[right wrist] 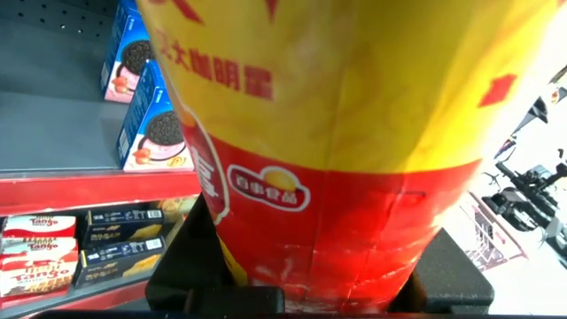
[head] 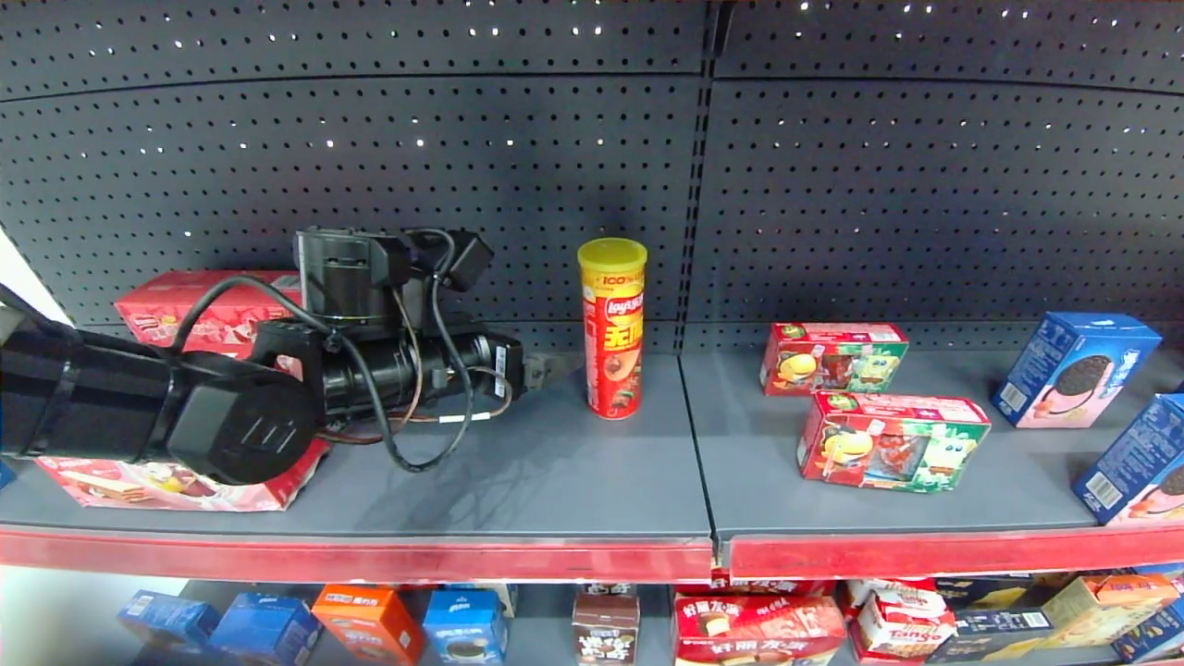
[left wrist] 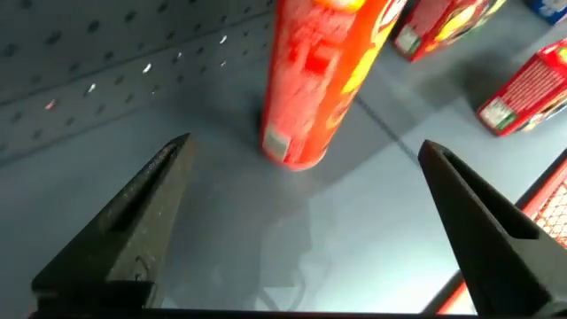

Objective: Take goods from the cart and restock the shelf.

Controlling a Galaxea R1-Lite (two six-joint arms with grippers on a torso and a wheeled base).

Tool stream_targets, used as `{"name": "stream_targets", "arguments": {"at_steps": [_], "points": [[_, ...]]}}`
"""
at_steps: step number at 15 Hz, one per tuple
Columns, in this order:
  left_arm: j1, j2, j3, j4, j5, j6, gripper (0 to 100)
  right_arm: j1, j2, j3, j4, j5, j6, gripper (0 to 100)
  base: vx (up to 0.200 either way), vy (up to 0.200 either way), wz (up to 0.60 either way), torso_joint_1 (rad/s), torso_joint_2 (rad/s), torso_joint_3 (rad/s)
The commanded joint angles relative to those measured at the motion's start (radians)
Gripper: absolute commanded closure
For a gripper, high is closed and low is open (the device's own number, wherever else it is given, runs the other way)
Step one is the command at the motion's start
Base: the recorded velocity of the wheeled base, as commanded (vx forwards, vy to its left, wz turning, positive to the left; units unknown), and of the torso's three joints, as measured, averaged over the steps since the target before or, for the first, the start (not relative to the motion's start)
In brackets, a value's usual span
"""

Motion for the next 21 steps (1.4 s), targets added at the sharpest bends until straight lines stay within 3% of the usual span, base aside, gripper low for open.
{"name": "stream_targets", "arguments": {"at_steps": [1, 6, 16, 21], "points": [[-0.02, 0.055, -0.056, -0.001, 0.001, 0.0, 0, 0.0, -0.009, 0.009, 0.0, 0.0, -0.002, 100, 0.0, 0.0, 0.0, 0.0, 0.0, 0.0], [-0.02, 0.163, -0.217, 0.001, 0.045, -0.002, 0, -0.002, -0.009, 0.014, 0.0, 0.0, -0.002, 100, 0.0, 0.0, 0.0, 0.0, 0.0, 0.0], [-0.026, 0.209, -0.289, -0.001, 0.059, -0.003, 0, -0.002, -0.041, 0.031, 0.001, 0.0, -0.006, 100, 0.0, 0.0, 0.0, 0.0, 0.0, 0.0], [-0.077, 0.233, -0.326, -0.001, 0.07, -0.02, 0, -0.003, -0.059, 0.055, 0.001, 0.0, -0.015, 100, 0.0, 0.0, 0.0, 0.0, 0.0, 0.0]]}}
